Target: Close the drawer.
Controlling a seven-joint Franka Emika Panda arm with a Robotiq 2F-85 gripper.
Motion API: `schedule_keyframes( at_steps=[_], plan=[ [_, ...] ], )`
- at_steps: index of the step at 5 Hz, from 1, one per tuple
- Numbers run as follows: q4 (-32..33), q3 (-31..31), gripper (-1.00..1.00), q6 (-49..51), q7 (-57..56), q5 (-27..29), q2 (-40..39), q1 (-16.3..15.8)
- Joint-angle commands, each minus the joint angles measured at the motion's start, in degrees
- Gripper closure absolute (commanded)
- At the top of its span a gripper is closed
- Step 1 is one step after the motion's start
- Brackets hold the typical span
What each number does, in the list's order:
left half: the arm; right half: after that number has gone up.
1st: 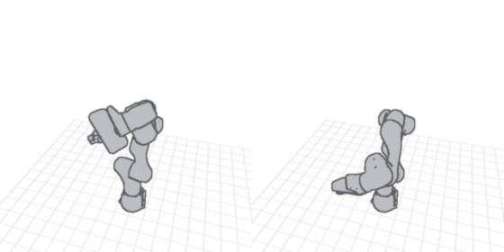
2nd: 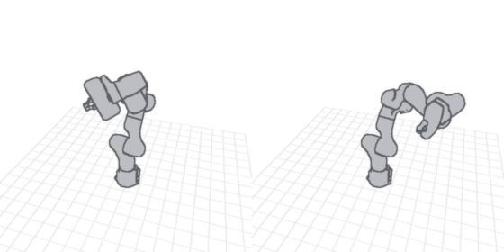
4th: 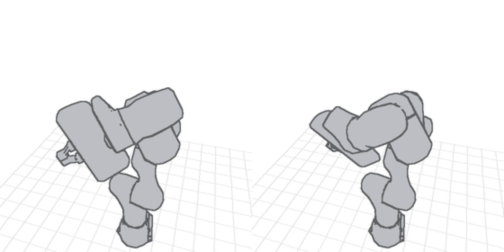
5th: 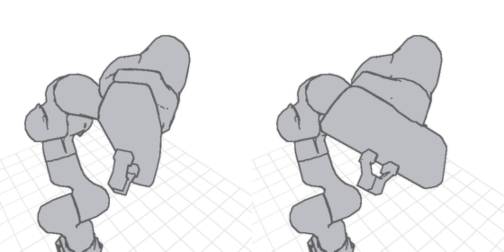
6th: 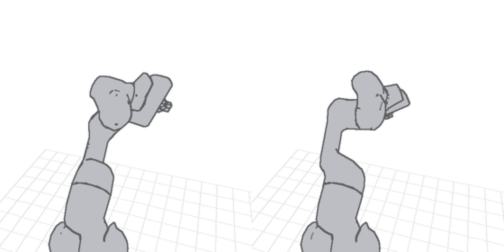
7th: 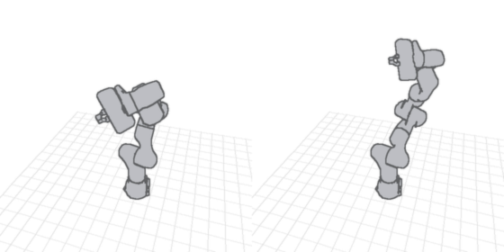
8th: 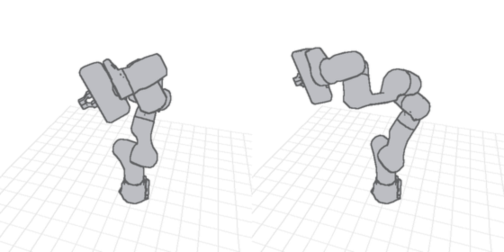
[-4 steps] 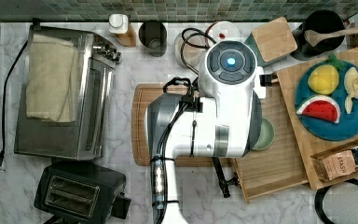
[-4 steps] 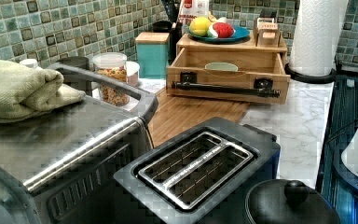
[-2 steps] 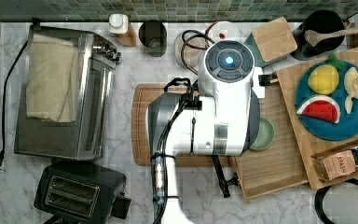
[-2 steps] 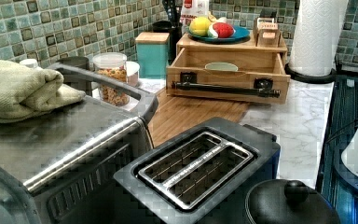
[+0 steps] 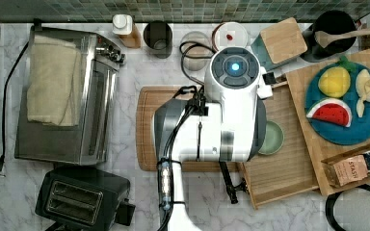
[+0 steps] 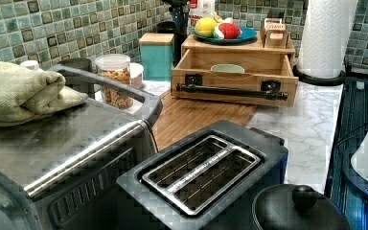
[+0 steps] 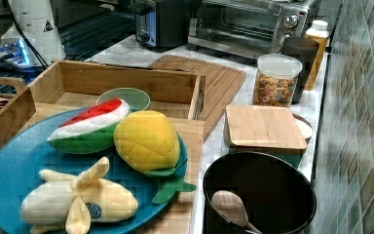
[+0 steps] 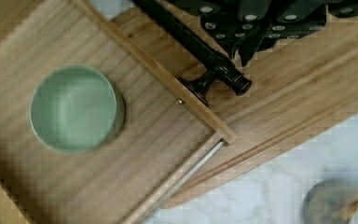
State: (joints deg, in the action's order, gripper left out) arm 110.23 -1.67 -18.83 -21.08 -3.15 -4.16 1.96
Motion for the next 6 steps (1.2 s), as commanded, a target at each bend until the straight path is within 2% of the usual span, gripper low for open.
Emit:
schedule_keyframes(
  at_steps=[1, 2, 5, 6],
  plan=[
    [7.54, 2.19, 1.00, -2.04, -17.95, 5.66, 6.17, -1.83],
    [13.44, 2.26, 1.00, -6.53, -20.32, 4.92, 9.51, -4.34],
    [23.50, 4.11, 1.00, -12.81, -29.93, 0.26, 12.19, -5.71],
    [25.47, 4.24, 1.00, -12.45, -34.33, 0.09, 11.80, -5.09]
  ],
)
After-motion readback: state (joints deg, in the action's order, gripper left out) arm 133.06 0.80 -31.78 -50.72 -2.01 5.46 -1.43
